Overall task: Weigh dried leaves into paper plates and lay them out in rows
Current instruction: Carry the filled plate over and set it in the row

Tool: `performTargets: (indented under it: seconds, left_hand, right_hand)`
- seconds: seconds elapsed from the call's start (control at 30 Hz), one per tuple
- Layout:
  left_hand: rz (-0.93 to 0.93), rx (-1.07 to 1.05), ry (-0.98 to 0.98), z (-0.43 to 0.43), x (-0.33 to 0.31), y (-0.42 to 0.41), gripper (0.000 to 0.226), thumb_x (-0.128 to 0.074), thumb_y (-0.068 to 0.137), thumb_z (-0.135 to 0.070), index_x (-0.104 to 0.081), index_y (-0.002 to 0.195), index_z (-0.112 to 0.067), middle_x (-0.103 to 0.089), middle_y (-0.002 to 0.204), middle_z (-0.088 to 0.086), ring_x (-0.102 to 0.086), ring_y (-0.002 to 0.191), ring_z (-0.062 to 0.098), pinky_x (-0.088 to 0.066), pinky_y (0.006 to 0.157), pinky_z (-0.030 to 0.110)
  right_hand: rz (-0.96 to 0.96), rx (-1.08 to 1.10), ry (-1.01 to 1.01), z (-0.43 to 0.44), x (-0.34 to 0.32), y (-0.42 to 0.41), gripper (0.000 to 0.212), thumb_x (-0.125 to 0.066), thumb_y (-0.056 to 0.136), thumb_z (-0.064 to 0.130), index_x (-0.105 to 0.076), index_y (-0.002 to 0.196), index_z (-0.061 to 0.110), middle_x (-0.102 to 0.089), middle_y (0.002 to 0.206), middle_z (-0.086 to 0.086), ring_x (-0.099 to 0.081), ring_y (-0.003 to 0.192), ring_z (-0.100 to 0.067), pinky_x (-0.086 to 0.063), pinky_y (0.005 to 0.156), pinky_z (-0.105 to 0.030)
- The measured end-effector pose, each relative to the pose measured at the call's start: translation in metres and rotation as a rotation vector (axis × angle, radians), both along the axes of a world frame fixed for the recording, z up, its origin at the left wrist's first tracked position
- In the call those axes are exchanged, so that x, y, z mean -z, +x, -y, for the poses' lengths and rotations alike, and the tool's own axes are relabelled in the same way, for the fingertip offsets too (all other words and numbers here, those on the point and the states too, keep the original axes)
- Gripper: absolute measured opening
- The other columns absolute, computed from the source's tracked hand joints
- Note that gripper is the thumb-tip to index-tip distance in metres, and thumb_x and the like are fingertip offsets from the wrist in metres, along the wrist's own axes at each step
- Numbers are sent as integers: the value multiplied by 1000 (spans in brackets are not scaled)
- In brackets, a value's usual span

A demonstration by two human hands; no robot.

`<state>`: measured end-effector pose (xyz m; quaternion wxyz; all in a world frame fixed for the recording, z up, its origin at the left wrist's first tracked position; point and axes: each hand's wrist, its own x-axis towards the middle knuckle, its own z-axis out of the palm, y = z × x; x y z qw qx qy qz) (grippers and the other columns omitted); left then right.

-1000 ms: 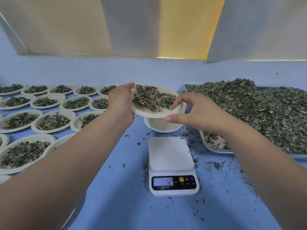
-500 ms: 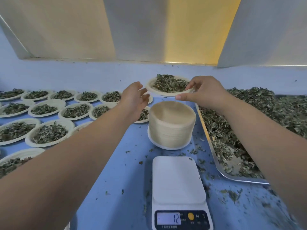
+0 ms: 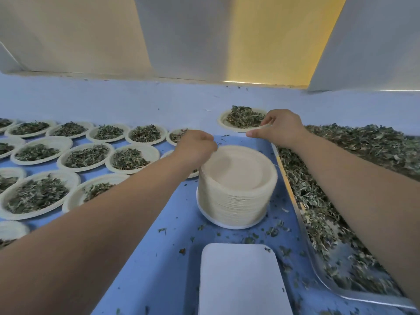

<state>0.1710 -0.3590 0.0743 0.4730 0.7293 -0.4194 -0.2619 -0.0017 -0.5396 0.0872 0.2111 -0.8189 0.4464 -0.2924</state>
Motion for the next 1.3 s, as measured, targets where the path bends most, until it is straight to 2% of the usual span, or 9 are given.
performTargets:
  seconds: [0.1, 0.2, 0.37, 0.6, 0.7, 0.97, 1.13, 1.27, 1.3]
  left_hand:
    - [198, 107, 107, 5, 2, 0, 25, -56, 88, -7, -44, 69, -18, -33, 67, 4, -30, 62, 19, -20, 59, 31]
    - [333, 165, 168, 9, 4, 1, 28, -52, 87, -6, -33, 67, -13, -22, 64, 4, -22, 63, 20, -11, 57, 35]
    - [358, 171, 123, 18, 11, 8, 19, -52, 88, -5, -43, 72, -11, -29, 73, 9, -26, 69, 19, -17, 62, 33]
    - [357, 182, 56, 26, 20, 11, 19, -53, 88, -6, -62, 81, -22, -39, 72, 5, -30, 62, 14, -20, 57, 26]
    - [360, 168, 36, 29, 22, 14, 19, -53, 87, -7, -62, 80, -23, -40, 72, 4, -31, 63, 14, -20, 56, 25]
    - [405, 150, 13, 33, 25, 12, 19, -53, 85, -4, -57, 73, -19, -36, 70, 6, -29, 65, 15, -21, 62, 28]
    - [413, 133, -5, 32, 24, 13, 29, -53, 82, -3, -45, 58, -18, -29, 62, 3, -23, 58, 15, -19, 59, 28]
    - [477, 132, -13, 30, 24, 12, 32, -52, 82, 1, -36, 59, -16, -26, 64, 6, -21, 60, 18, -17, 61, 31]
    - [490, 129, -13, 29, 24, 12, 35, -52, 81, 1, -33, 58, -17, -25, 63, 6, -21, 60, 19, -17, 61, 31]
  right_hand:
    - [-56, -1, 38, 15, 24, 13, 53, -89, 60, 60, -70, 82, 17, -65, 81, 3, -58, 77, -10, -43, 58, -27]
    - [-119, -22, 43, 28, 45, 21, 51, -89, 64, 58, -69, 80, 13, -64, 76, 4, -61, 78, -13, -42, 57, -28]
    - [-187, -64, 20, 46, 63, 38, 42, -85, 76, 40, -72, 91, 3, -71, 93, -8, -64, 92, -26, -54, 78, -39]
    - [-419, -129, 73, 65, 85, 54, 15, -62, 96, 10, -69, 109, 5, -68, 113, -14, -58, 92, -26, -37, 71, -28]
    - [-478, -143, 101, 64, 93, 56, 10, -56, 99, 5, -63, 104, 9, -62, 99, -13, -48, 71, -20, -34, 55, -24]
    - [-422, -70, 76, 72, 113, 63, 35, -40, 107, 22, -39, 73, 30, -40, 76, 7, -35, 64, -6, -31, 60, -20]
    - [-369, -75, 211, 78, 113, 72, 39, -47, 97, 0, -32, 68, 21, -36, 68, -1, -29, 58, -14, -21, 55, -27]
    - [-374, -67, 198, 75, 107, 73, 10, -48, 102, 10, -56, 108, 11, -57, 100, -7, -54, 82, -24, -36, 67, -28]
    - [-412, -63, 177, 78, 107, 73, 25, -50, 102, 11, -52, 127, 6, -59, 114, -13, -58, 96, -31, -39, 73, -31]
